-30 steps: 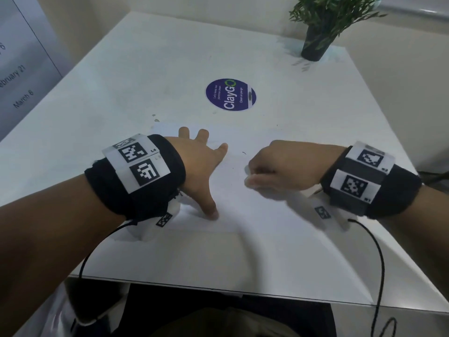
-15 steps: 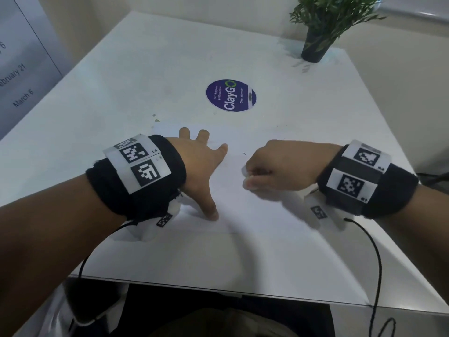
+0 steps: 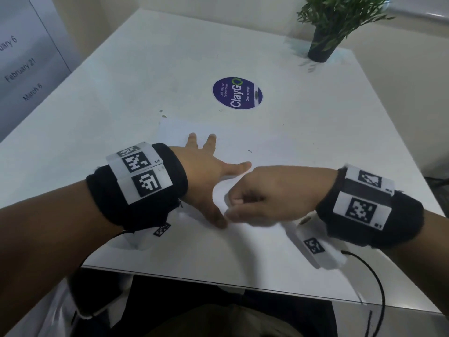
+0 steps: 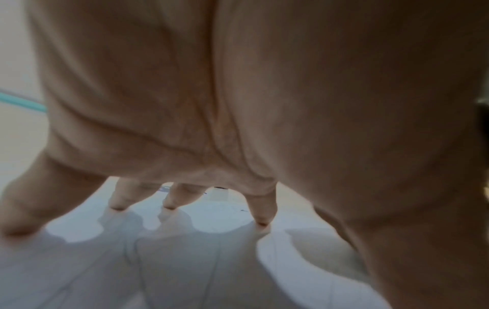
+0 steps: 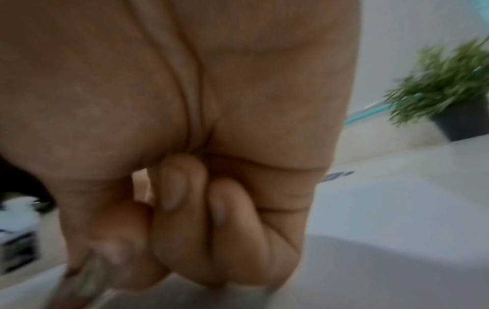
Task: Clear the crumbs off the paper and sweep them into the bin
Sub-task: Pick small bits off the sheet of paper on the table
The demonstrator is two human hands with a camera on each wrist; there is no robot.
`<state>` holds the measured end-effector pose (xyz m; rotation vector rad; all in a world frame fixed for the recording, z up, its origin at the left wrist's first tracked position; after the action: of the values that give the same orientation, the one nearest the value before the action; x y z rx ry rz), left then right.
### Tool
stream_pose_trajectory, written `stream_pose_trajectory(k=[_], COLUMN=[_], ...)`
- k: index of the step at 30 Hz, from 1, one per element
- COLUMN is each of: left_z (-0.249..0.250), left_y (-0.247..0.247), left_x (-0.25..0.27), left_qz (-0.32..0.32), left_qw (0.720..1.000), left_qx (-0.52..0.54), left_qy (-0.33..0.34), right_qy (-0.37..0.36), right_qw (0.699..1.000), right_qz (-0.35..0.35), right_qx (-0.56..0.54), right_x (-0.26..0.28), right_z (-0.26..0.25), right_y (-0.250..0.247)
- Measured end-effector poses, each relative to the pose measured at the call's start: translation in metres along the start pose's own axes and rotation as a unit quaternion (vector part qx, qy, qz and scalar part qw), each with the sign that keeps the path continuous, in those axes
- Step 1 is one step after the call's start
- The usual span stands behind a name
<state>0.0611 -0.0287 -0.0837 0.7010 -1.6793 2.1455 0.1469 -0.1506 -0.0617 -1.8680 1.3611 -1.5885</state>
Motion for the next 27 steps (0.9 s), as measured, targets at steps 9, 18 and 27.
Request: stream_pose_trajectory(k=[9,18,27], left_z=[0.0,-0.002,-0.002], left_y=[0.001,0.001,0.001], left_x=[0.001,-0.001,-0.002], left_qz=[0.0,-0.011,-0.023], left_qw=[1.0,0.999,0.999], left_qx=[-0.016,-0.033,-0.033], left_qy=[-0.007,-0.017,-0.018], right_qy=[0.011,0.045,0.066], right_qw=[0.995,0.992,0.992], right_qz=[0.063,0.091,0.079], right_qx=[0.074,0.081,0.079], right_x=[-0.003,-0.003,0.005], right_z=[0.007,0.03,0.041], right_y=[-0.014,-0.025,-0.026])
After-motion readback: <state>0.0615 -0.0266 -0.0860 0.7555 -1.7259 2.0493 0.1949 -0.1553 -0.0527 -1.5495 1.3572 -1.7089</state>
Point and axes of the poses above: each hand's wrist, its own x-axis away from the middle knuckle, its own y-axis out of the palm, z = x × y, the point moved 3 cm from there along -x, towards the middle knuckle, and after that the axes turned 11 degrees about y, right-handed, at the moved point
